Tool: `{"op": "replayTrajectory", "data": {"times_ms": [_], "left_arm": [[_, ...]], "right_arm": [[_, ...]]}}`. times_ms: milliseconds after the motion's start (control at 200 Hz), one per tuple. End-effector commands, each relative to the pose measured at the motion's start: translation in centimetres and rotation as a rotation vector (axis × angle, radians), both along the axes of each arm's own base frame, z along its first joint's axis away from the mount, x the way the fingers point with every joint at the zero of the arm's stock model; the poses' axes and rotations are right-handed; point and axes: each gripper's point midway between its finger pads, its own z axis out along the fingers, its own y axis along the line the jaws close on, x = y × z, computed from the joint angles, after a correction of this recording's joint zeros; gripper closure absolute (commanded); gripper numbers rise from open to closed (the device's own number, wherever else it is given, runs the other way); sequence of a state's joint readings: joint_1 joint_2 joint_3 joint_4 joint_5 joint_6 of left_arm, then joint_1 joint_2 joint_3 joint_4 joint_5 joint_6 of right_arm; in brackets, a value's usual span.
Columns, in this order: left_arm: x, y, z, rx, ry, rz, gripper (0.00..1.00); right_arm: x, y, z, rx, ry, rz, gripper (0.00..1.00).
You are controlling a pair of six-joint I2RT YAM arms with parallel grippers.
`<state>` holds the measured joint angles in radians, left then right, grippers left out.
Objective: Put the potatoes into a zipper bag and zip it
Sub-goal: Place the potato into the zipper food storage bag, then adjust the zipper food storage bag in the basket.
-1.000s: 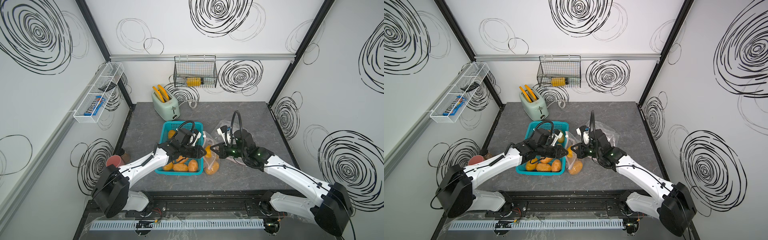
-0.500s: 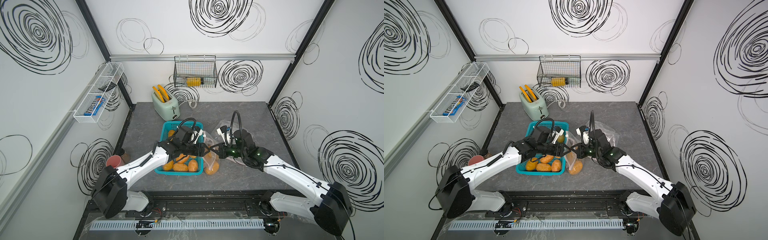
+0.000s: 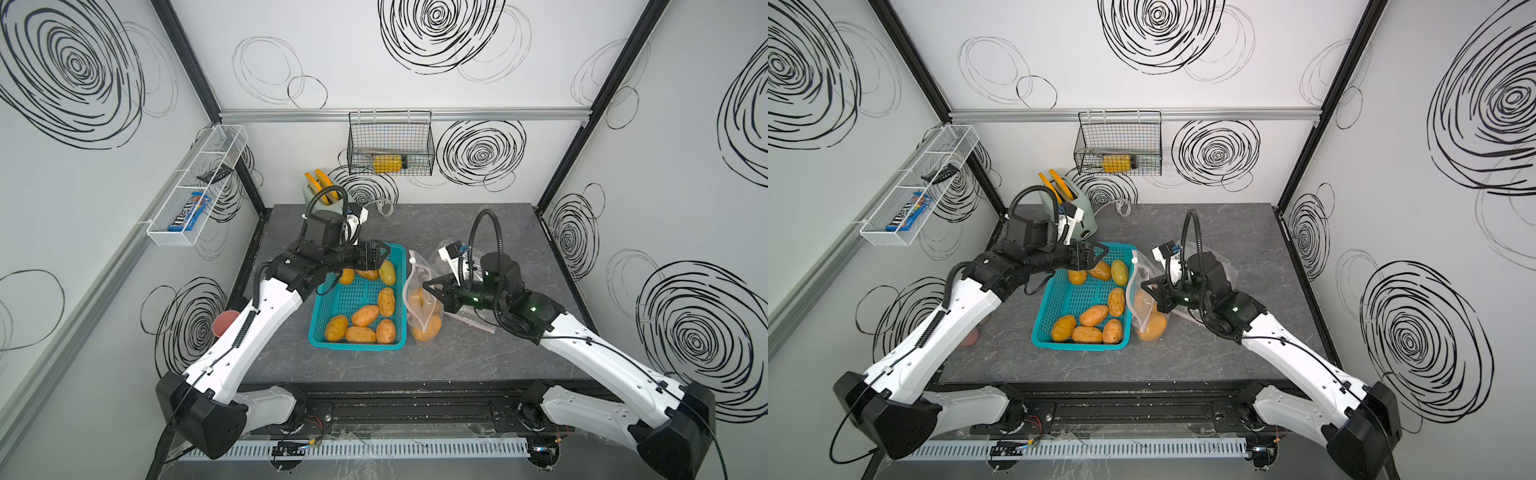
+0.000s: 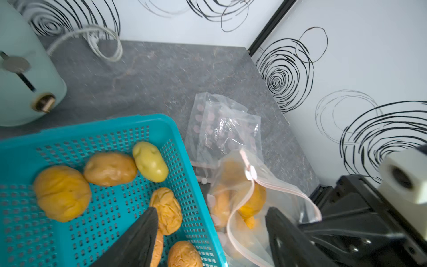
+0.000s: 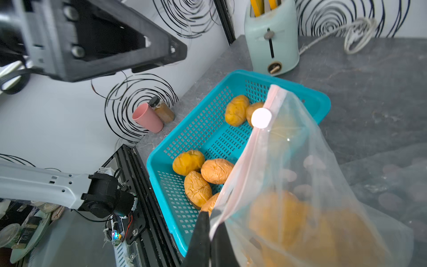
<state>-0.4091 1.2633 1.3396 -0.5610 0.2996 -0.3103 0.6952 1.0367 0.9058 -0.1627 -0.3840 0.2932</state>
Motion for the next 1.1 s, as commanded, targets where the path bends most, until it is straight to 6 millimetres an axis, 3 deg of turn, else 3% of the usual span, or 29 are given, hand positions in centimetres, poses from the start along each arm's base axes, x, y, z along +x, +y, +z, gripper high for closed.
{"op": "replayTrajectory", "data": {"times_ms": [0,130,225,335,425,545,600,756,906,1001,1096], "left_arm": [[0.1,1.9,0.2,0.133,-0.075,-0.013,0.20],[-0.2,1.8,2.0,0.125,-0.210,-0.045,0.18],[-0.6,2.4,3.3,0.152,-0.322,-0.035,0.18],[-0.4,5.7,4.1,0.223,-0.407,0.121,0.17],[-0.8,8.5,3.6,0.262,-0.424,0.226,0.17],[-1.8,12.8,2.3,0.308,-0.430,0.401,0.15],[-2.7,13.7,1.7,0.310,-0.438,0.423,0.15],[-5.2,11.8,-1.7,0.318,-0.444,0.255,0.12],[-6.9,11.6,-2.3,0.385,-0.541,0.203,0.11],[-8.0,10.2,-3.0,0.482,-0.600,0.080,0.10],[-8.5,9.9,-2.8,0.619,-0.626,0.013,0.07]], "right_arm": [[-1.5,0.1,5.1,0.030,-0.209,0.100,1.00],[-3.6,0.9,7.5,0.051,-0.281,0.229,1.00],[-5.4,2.5,8.8,0.082,-0.326,0.368,1.00],[-6.4,5.4,8.9,0.079,-0.372,0.485,1.00],[-6.6,8.1,8.6,0.058,-0.400,0.552,1.00],[-5.6,11.0,6.8,0.035,-0.369,0.616,1.00],[-5.5,11.8,5.6,0.019,-0.363,0.658,1.00],[-4.2,11.9,0.7,-0.113,-0.397,0.708,1.00],[-2.3,9.8,-4.6,-0.303,-0.430,0.657,1.00],[-3.2,9.1,-6.0,-0.351,-0.472,0.678,1.00],[-5.3,8.9,-5.8,-0.317,-0.536,0.723,1.00]]}}
